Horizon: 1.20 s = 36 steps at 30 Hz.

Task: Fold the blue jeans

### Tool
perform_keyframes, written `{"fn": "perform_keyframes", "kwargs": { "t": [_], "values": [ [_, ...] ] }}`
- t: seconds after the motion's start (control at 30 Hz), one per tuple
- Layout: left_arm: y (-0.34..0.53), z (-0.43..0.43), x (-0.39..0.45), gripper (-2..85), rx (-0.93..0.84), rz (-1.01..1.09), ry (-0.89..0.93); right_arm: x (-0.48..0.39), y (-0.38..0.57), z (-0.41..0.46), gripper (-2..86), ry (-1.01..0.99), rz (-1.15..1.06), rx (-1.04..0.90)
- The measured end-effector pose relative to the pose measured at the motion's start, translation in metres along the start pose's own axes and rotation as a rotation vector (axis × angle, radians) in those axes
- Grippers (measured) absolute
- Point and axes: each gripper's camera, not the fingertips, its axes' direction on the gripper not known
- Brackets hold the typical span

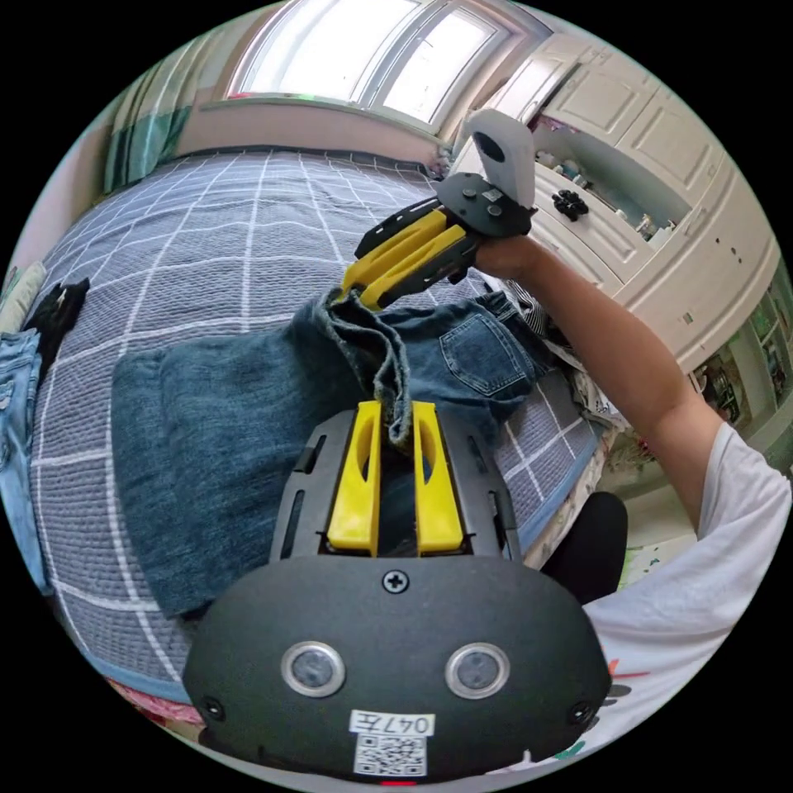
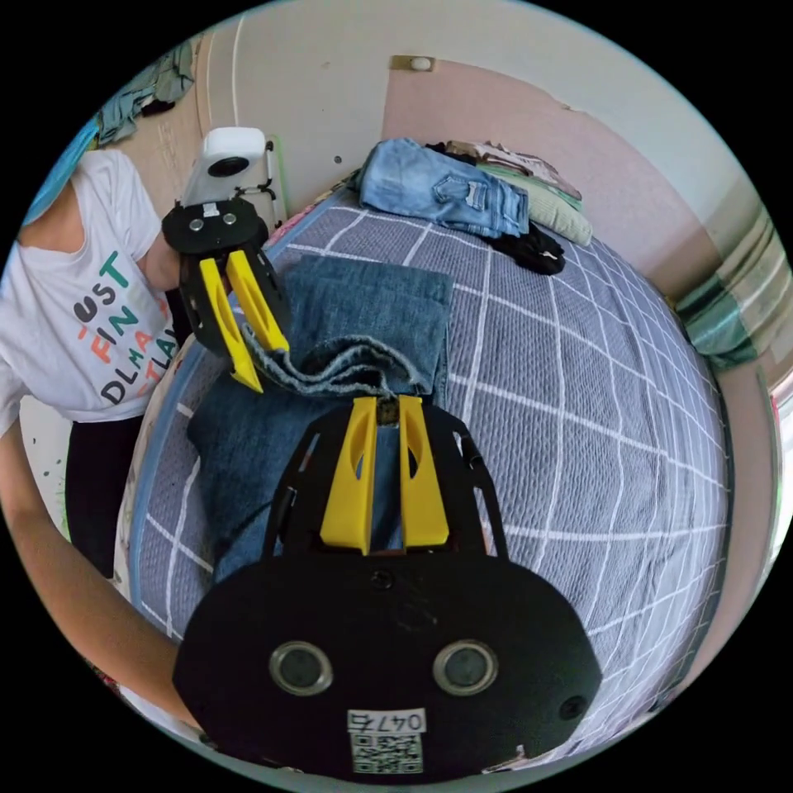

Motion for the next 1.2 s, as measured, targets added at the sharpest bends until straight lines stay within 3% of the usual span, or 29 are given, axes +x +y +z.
{"fn": "perform_keyframes", "kwargs": {
  "t": [0.17, 0.23, 0.3, 0.4, 0.6, 0.73, 0.83, 0.9, 1.0, 1.1, 1.2],
  "values": [
    [-0.008, 0.022, 0.016, 7.6, 0.048, 0.004, -0.014, -0.024, 0.047, -0.033, 1.7, 0.043, 0.069, 0.062],
    [-0.011, 0.039, 0.015, 10.5, 0.029, -0.001, -0.020, -0.028, 0.057, -0.029, 2.4, 0.044, 0.112, 0.036],
    [-0.016, 0.064, 0.009, 19.6, -0.044, -0.019, 0.043, -0.029, 0.068, -0.019, 3.4, 0.024, 0.189, -0.030],
    [-0.023, 0.078, 0.019, 22.8, -0.095, 0.013, 0.100, -0.034, 0.092, -0.016, 3.7, 0.015, 0.330, -0.120],
    [-0.017, 0.063, 0.050, 19.5, -0.025, 0.173, -0.025, -0.094, 0.100, -0.080, 1.8, 0.276, 0.479, 0.034],
    [-0.023, 0.062, 0.008, 15.5, -0.019, 0.091, -0.080, -0.139, 0.065, -0.060, 1.1, 0.252, 0.437, 0.016],
    [-0.025, 0.099, -0.032, 16.4, -0.180, 0.003, 0.017, -0.157, 0.061, -0.013, 0.9, 0.188, 0.455, -0.091],
    [-0.019, 0.099, -0.047, 16.8, -0.125, -0.036, 0.093, -0.165, 0.069, 0.009, 0.6, 0.146, 0.504, -0.156],
    [-0.014, 0.060, -0.061, 17.4, -0.030, -0.039, 0.170, -0.194, 0.068, -0.017, 0.2, 0.225, 0.568, -0.042],
    [-0.013, 0.020, -0.098, 17.0, 0.016, -0.093, 0.049, -0.241, 0.057, -0.036, -0.1, 0.258, 0.530, 0.047],
    [-0.022, -0.005, -0.151, 16.6, 0.011, -0.178, -0.061, -0.272, 0.059, 0.000, 0.5, 0.211, 0.528, -0.116]
  ]
}}
